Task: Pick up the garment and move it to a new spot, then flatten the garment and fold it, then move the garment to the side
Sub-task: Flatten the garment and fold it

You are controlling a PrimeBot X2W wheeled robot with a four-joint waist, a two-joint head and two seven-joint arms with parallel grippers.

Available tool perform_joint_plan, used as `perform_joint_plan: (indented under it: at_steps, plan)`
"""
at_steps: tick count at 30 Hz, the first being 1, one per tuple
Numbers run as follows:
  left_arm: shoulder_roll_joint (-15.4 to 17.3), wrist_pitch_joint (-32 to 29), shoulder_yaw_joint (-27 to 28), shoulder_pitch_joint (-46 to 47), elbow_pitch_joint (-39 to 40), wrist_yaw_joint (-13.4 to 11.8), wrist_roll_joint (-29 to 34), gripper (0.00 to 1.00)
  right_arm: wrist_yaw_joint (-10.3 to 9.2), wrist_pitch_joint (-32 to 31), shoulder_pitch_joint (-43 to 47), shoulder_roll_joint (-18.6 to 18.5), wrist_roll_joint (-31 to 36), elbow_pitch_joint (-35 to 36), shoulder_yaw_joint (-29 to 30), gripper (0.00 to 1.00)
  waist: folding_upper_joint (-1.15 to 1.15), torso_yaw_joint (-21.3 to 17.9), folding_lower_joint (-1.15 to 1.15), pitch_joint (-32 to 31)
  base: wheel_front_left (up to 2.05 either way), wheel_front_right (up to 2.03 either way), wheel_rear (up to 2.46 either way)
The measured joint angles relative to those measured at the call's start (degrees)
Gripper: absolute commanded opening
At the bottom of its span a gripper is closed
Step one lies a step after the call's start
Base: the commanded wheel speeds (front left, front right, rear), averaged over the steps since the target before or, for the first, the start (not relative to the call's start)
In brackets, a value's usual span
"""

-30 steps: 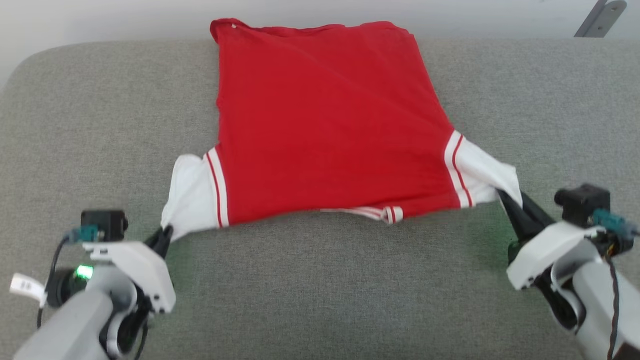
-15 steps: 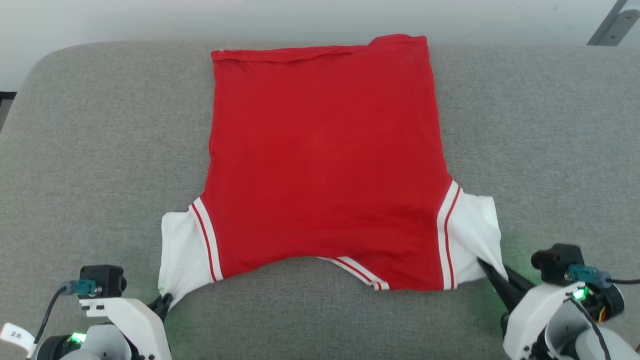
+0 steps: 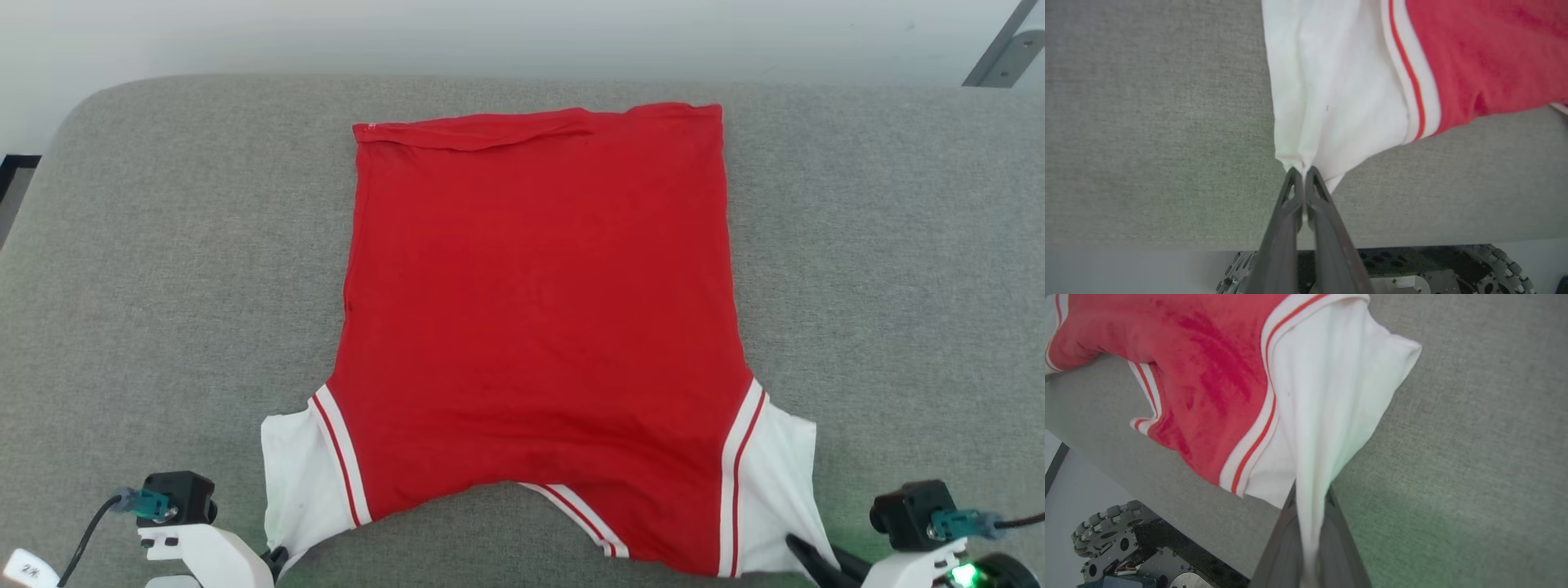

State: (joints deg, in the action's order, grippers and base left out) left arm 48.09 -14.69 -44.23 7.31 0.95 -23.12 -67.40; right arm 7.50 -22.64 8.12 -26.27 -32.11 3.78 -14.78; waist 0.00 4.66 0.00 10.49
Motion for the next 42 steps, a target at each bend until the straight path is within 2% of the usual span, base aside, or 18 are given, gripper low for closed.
perform_joint_plan:
  at_steps: [7, 8, 9, 10, 18, 22, 26, 28, 31, 40, 42]
  plan:
    - [0.02, 1.9, 0.68, -0.41, 1.94, -0.59, 0.65, 0.0, 0.0, -4.7, 3.13, 3.26, 1.88, 3.05, 2.54, 0.0, 0.0, -0.17, 0.0, -0.07, 0.0, 0.0, 0.0]
    - [0.01, 2.26, 0.8, -0.21, 2.02, -0.7, 0.89, 0.0, 0.0, -5.28, 3.17, 3.63, 2.35, 3.42, 2.68, 0.18, 0.0, -0.19, 0.0, -0.09, 0.0, 0.0, 0.0]
    - [-0.05, 2.76, 1.15, -0.04, 2.08, -0.97, 0.97, 0.0, 0.0, -5.89, 3.26, 4.1, 2.57, 3.86, 2.9, 0.47, 0.0, -0.18, 0.0, -0.08, 0.0, 0.0, 0.0]
    - [-0.24, 3.21, 1.64, 0.13, 2.14, -1.1, 0.85, 0.0, 0.0, -6.55, 3.29, 4.56, 2.8, 4.37, 3.14, 1.0, 0.0, -0.2, 0.0, -0.05, 0.0, 0.0, 0.0]
    - [0.13, 4.37, 2.44, 0.77, 3.39, -1.36, 1.37, 0.0, 0.0, -9.65, 2.04, 7.04, 5.22, 13.85, 8.23, 1.0, 0.0, -0.68, 0.0, 0.65, 0.0, 0.0, 0.0]
    - [0.27, 4.39, 2.33, 1.25, 3.99, -1.33, 2.01, 0.0, 0.0, -9.6, -1.79, 8.73, 7.22, 17.81, 11.14, 1.0, 0.0, -0.7, 0.0, 1.43, 0.0, 0.0, 0.0]
    - [-0.05, 4.63, 2.31, 2.2, 4.25, -1.08, 2.67, 0.0, 0.0, -9.14, -8.37, 9.11, 9.83, 17.95, 12.04, 1.0, 0.0, -0.43, 0.0, 2.5, 0.0, 0.0, 0.0]
    - [-0.47, 4.53, 2.09, 2.86, 4.24, -1.0, 2.97, 0.0, 0.0, -8.2, -13.08, 9.9, 10.0, 15.72, 12.62, 1.0, 0.0, -0.22, 0.0, 3.15, 0.0, 0.0, 0.0]
    - [-1.3, 4.35, 1.74, 4.46, 4.19, -0.55, 3.74, 0.0, 0.0, -6.95, -20.72, 9.01, 11.46, 9.82, 11.84, 1.0, 0.0, 0.42, 0.0, 4.37, 0.0, 0.0, 0.0]
    - [-4.99, 3.08, -0.54, 10.18, 1.79, 1.99, 6.12, 0.0, 0.0, -2.43, -44.69, 6.75, 12.15, -16.63, 9.4, 1.0, 0.0, 4.15, 0.0, 8.09, 0.0, 0.0, 0.0]
    - [-5.41, 3.04, -0.82, 10.68, 1.46, 2.36, 6.38, 0.0, 0.0, -2.36, -46.85, 6.46, 12.27, -19.42, 9.28, 1.0, 0.0, 4.65, 0.0, 8.45, 0.0, 0.0, 0.0]
